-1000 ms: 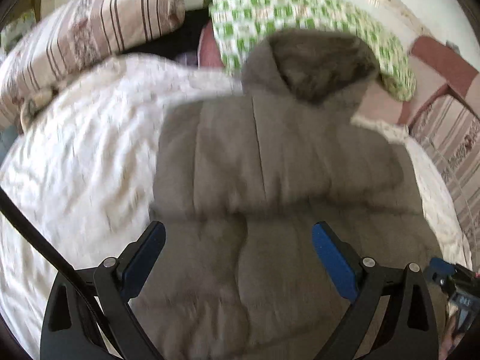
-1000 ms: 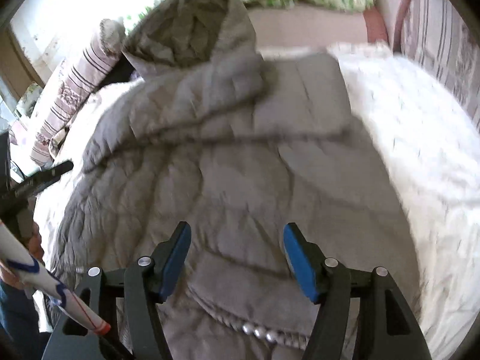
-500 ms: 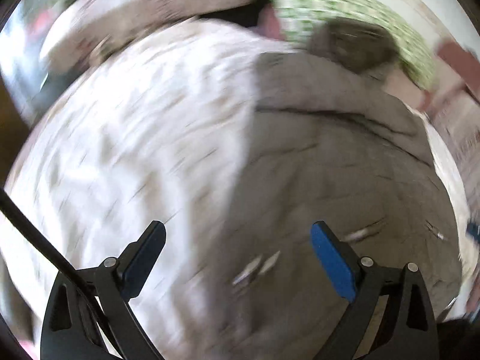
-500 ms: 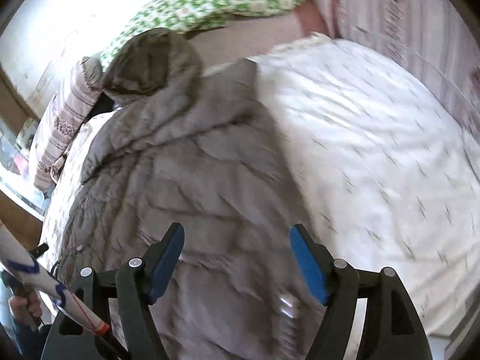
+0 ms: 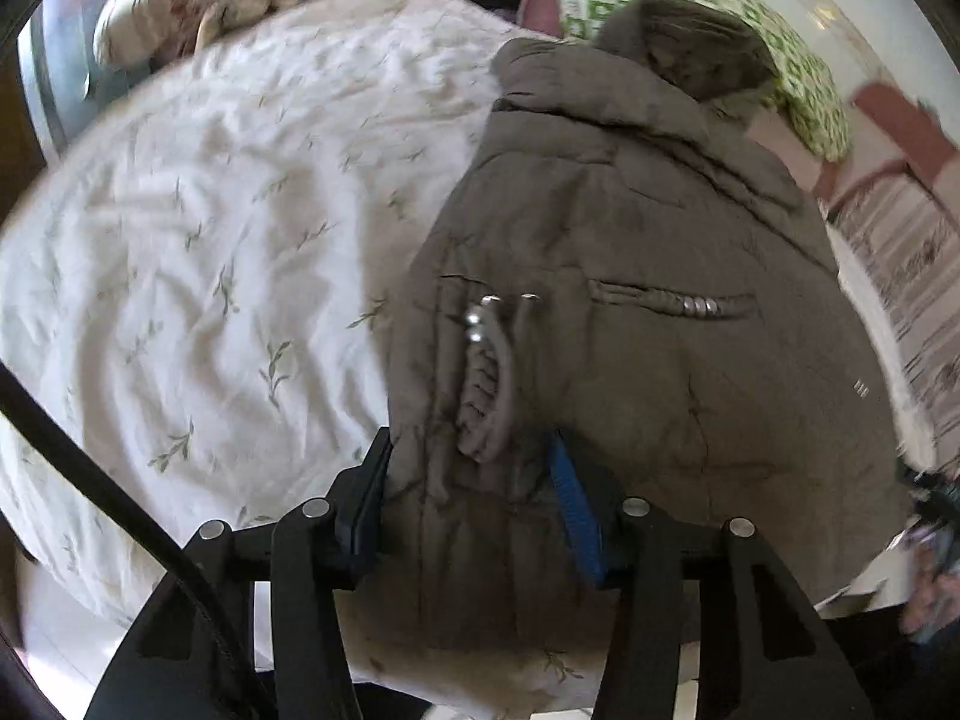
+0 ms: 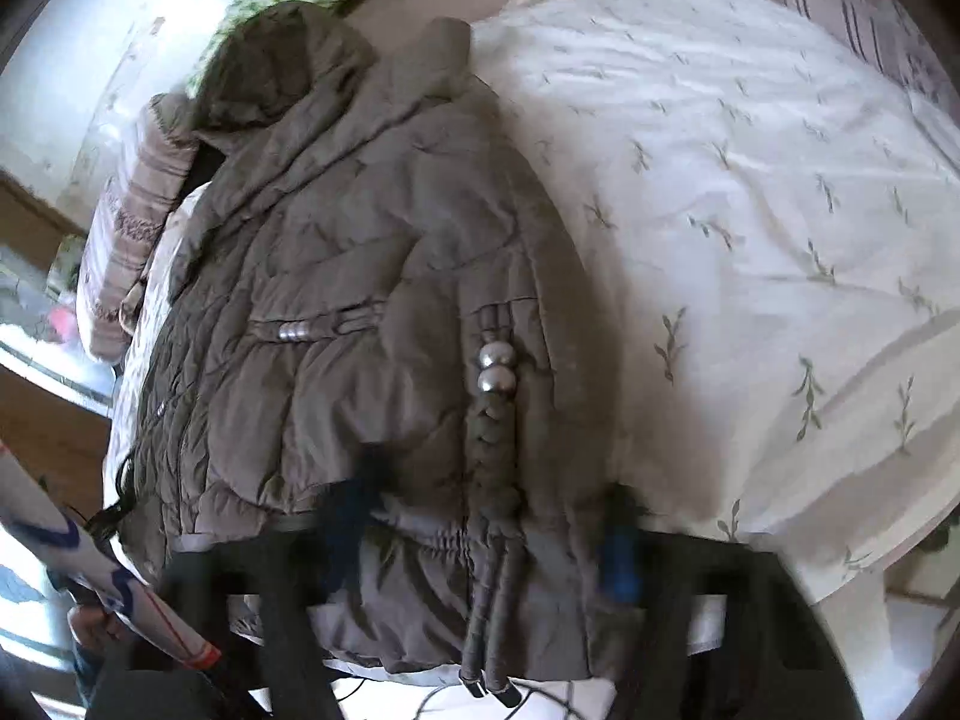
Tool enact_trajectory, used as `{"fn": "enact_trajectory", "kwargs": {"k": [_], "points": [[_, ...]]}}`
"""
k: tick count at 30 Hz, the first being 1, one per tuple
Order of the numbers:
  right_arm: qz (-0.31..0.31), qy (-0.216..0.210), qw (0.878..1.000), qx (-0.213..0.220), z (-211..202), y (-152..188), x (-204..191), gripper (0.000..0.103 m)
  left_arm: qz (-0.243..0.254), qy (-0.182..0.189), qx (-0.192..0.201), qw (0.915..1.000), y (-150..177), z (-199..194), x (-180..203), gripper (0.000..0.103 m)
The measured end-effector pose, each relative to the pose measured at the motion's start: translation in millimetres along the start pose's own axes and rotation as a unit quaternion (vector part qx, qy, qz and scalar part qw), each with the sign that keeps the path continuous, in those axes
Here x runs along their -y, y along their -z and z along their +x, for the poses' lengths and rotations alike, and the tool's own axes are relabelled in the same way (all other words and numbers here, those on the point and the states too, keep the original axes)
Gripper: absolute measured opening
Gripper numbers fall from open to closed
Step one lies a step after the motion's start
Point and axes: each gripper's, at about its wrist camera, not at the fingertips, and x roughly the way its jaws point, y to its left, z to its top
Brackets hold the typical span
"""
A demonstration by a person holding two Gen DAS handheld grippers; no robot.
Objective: Fold large clothes
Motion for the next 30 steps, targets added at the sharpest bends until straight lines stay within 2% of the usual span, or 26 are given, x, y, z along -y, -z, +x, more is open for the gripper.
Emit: {"fn": "enact_trajectory", "kwargs": {"k": [1,3,7,11,16,19,21,22,23,26,30], "points": [[0.003,-0.005,1.0,0.006,-3.3,0.2,1.3,0.025,0.01,0.001,0.005,0.9999,2.0,-2.1,6.1,0.048],[0.01,-0.006,1.0,0.016,-13.0,1.3,7.5,0.02,0.018,0.014,0.014,0.9996,5.6,-7.7,14.0,0.043],[-0.016,0.041,0.999,0.025,-23.6,9.8,2.4,0.02,0.045,0.039,0.013,0.9982,18.2,-18.8,36.5,0.042],[-0.01,0.056,0.998,0.034,-35.8,16.2,6.5,0.02,0.087,0.028,0.014,0.9957,29.1,-24.2,53.3,0.042],[-0.007,0.084,0.996,0.036,-29.0,13.1,2.7,0.02,0.058,0.031,0.005,0.9979,27.8,-24.4,32.2,0.042],[-0.008,0.09,0.995,0.04,-28.9,6.6,-0.6,0.032,0.034,0.033,0.003,0.9989,21.5,-31.0,14.4,0.043],[0.006,0.083,0.995,0.048,-36.8,2.8,1.9,0.051,0.019,0.034,0.009,0.9992,18.1,-38.3,6.4,0.043],[0.012,0.08,0.995,0.059,-44.2,4.5,4.7,0.053,0.015,0.031,0.015,0.9993,15.8,-43.1,4.1,0.047],[0.014,0.083,0.994,0.068,-49.7,4.0,4.0,0.054,0.012,0.027,0.022,0.9993,13.4,-49.0,1.8,0.052],[0.014,0.088,0.991,0.095,-64.7,4.3,-1.7,0.054,0.005,0.024,0.052,0.9984,6.8,-73.6,-1.6,0.055],[-0.026,0.056,0.992,0.114,-78.2,1.5,-35.4,0.054,0.021,0.04,0.066,0.9968,-2.9,-92.6,15.5,0.056]]}}
